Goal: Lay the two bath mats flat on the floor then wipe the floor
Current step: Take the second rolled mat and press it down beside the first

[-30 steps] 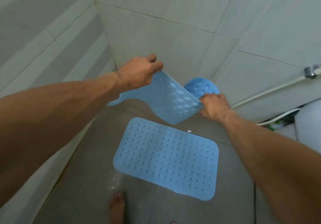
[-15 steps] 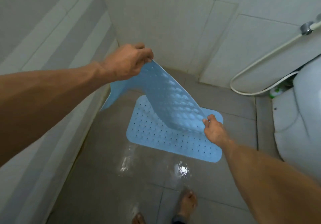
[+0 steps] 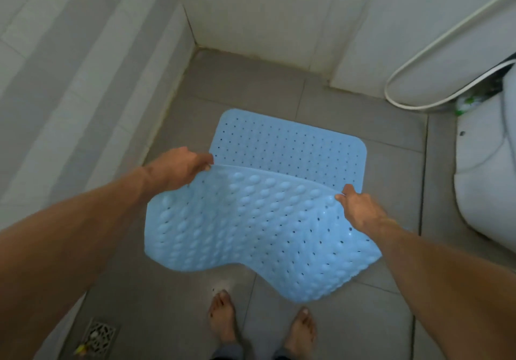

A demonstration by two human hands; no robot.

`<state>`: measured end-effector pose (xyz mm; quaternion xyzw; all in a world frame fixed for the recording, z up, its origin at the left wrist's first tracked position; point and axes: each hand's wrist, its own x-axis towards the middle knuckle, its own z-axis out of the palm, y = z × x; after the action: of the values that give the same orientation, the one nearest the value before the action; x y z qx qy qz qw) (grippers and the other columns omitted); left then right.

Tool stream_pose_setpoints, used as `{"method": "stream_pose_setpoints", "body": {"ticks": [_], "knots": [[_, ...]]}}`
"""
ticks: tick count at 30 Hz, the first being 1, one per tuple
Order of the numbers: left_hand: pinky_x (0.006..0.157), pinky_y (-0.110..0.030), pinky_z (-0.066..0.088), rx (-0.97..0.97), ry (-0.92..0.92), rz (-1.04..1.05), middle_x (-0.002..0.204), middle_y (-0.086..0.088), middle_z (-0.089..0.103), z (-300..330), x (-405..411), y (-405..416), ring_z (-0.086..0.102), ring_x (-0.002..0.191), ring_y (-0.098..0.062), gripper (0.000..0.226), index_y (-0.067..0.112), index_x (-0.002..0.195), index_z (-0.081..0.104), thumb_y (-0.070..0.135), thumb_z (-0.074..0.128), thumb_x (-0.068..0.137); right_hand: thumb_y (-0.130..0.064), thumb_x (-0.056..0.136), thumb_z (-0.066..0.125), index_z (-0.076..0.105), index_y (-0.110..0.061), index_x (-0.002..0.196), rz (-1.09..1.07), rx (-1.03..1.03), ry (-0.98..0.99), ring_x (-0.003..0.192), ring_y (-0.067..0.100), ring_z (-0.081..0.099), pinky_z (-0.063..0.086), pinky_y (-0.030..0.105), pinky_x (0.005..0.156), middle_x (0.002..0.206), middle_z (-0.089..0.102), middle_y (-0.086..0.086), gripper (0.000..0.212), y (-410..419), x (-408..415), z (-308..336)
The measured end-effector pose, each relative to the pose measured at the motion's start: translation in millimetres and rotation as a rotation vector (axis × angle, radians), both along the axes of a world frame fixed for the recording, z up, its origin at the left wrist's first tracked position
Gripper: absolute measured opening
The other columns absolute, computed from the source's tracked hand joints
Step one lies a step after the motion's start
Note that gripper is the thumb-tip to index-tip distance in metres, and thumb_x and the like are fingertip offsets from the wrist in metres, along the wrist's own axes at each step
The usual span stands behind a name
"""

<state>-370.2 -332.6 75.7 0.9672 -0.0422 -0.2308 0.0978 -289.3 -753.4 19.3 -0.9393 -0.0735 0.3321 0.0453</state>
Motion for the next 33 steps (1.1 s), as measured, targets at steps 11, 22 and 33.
{"method": "stream_pose_setpoints", "body": {"ticks": [11,22,33], "knots": [[0.077,-0.037,0.052,0.048,0.131,-0.159,0.101,-0.013,0.065,-250.1,5.6,-38.4,0.062,0.087,-0.029,0.022,0.028,0.114,0.059,0.037,0.048,0.098,-0.044,0.104,0.041,0.045,-0.013,0.11,0.162,-0.125,0.17,0.103,0.038,0.06,0.045,0.042,0.08,0.105,0.059,0.018,0.032,-40.4,8.4,-210.8],[0.074,-0.031,0.043,0.075,0.139,-0.236,0.099,0.002,0.061,-429.5,77.1,-7.8,0.057,0.091,-0.02,0.012,0.027,0.095,0.053,0.039,0.054,0.095,-0.088,0.063,0.059,0.073,-0.019,0.106,-0.053,-0.203,0.261,0.105,0.023,0.066,0.048,0.039,0.098,0.115,0.071,0.001,0.083,-62.8,91.4,-341.1],[0.069,-0.024,0.04,0.221,0.377,-0.252,0.084,0.005,0.06,-419.4,93.0,-18.1,0.053,0.076,-0.012,0.016,0.027,0.075,0.059,0.027,0.072,0.084,-0.097,0.036,0.063,0.058,-0.018,0.132,-0.132,-0.466,0.189,0.126,0.027,0.053,0.04,0.041,0.109,0.14,0.056,0.004,0.125,-74.6,51.7,-323.8]]}}
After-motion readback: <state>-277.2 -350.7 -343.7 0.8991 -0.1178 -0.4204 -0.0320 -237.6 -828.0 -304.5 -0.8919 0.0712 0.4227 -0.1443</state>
